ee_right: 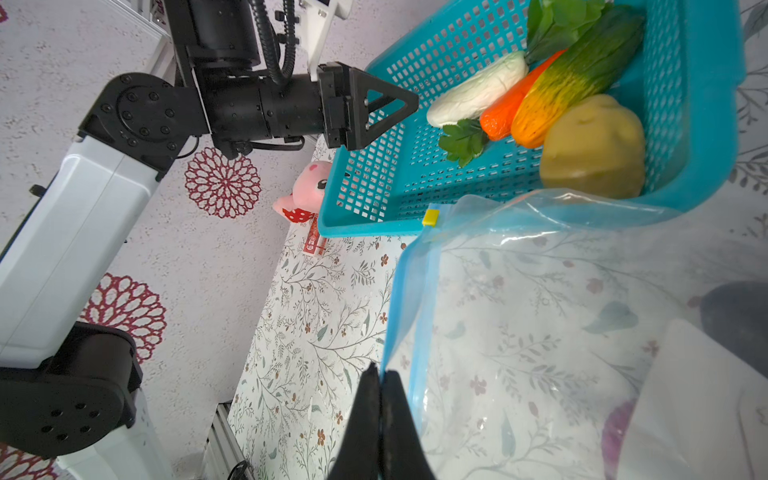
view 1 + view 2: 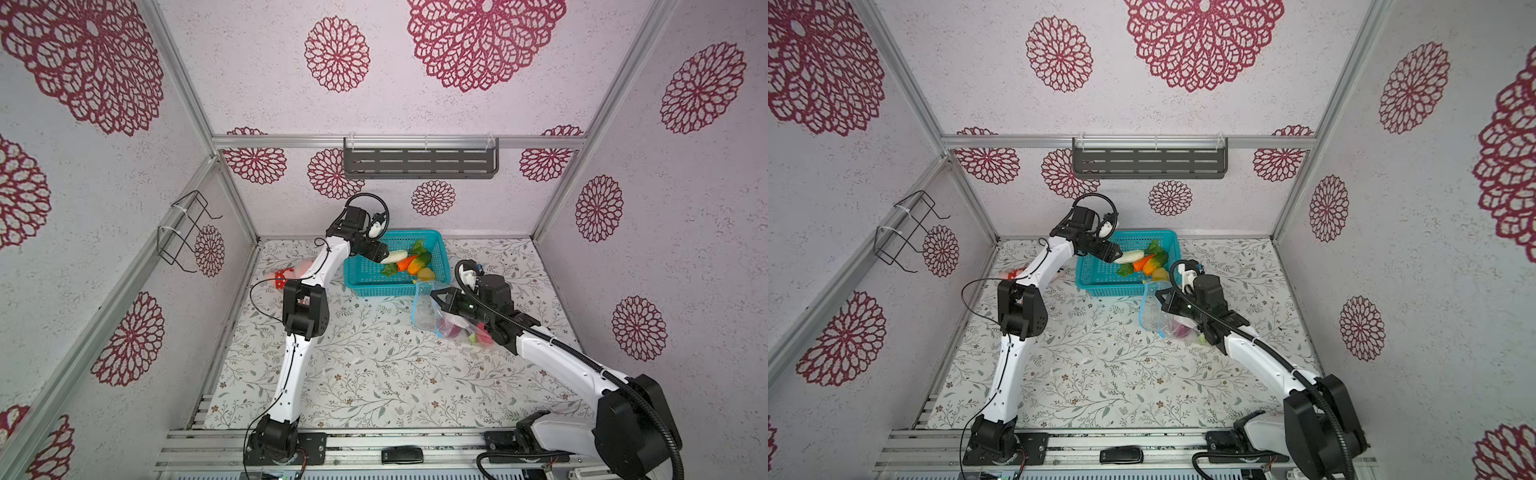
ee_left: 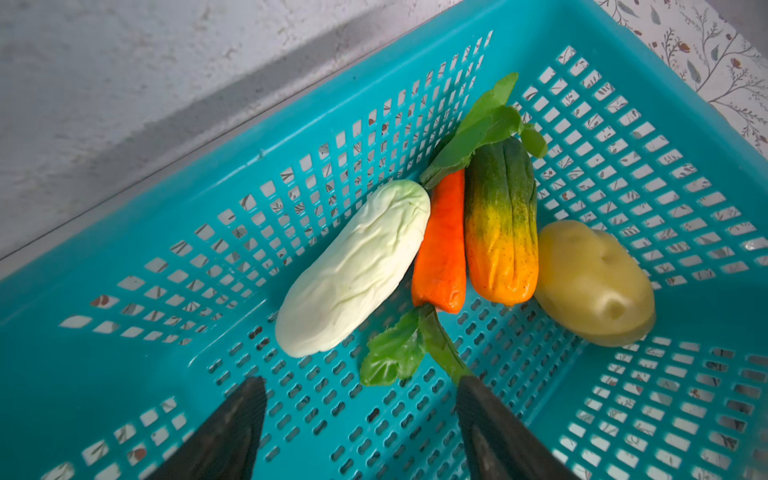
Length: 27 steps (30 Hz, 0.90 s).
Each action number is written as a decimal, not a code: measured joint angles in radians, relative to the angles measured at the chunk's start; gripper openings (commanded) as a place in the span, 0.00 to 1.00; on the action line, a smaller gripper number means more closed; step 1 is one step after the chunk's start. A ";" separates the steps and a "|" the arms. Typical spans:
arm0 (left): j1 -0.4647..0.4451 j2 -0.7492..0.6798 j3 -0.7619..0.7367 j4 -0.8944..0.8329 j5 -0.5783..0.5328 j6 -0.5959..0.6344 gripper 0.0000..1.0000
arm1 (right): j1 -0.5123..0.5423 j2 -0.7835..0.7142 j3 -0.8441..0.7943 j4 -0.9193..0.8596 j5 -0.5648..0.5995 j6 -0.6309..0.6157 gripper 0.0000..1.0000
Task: Place the food in the zip-top bag and seal the zipper
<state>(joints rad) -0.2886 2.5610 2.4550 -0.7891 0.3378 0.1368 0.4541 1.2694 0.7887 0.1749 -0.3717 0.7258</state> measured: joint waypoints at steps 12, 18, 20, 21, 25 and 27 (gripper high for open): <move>0.000 0.084 0.002 0.066 -0.014 -0.119 0.77 | 0.000 0.019 0.001 0.000 -0.013 0.000 0.00; -0.008 0.094 0.002 0.095 -0.019 -0.142 0.78 | 0.000 0.019 0.001 -0.001 -0.016 0.000 0.00; -0.012 0.094 0.002 0.098 -0.032 -0.141 0.79 | 0.000 0.019 0.001 -0.001 -0.016 0.000 0.00; -0.014 0.094 0.001 0.100 -0.042 -0.142 0.81 | 0.000 0.019 0.001 -0.001 -0.017 0.000 0.00; -0.016 0.094 -0.010 0.135 -0.083 -0.158 0.86 | 0.000 0.019 0.001 -0.001 -0.019 0.000 0.00; -0.017 0.094 -0.026 0.168 -0.093 -0.176 0.86 | 0.000 0.019 0.001 0.000 -0.020 0.000 0.00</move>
<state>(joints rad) -0.3054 2.6549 2.4287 -0.6212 0.2451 -0.0395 0.4541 1.2881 0.7895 0.1749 -0.3920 0.7258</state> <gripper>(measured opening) 0.855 0.056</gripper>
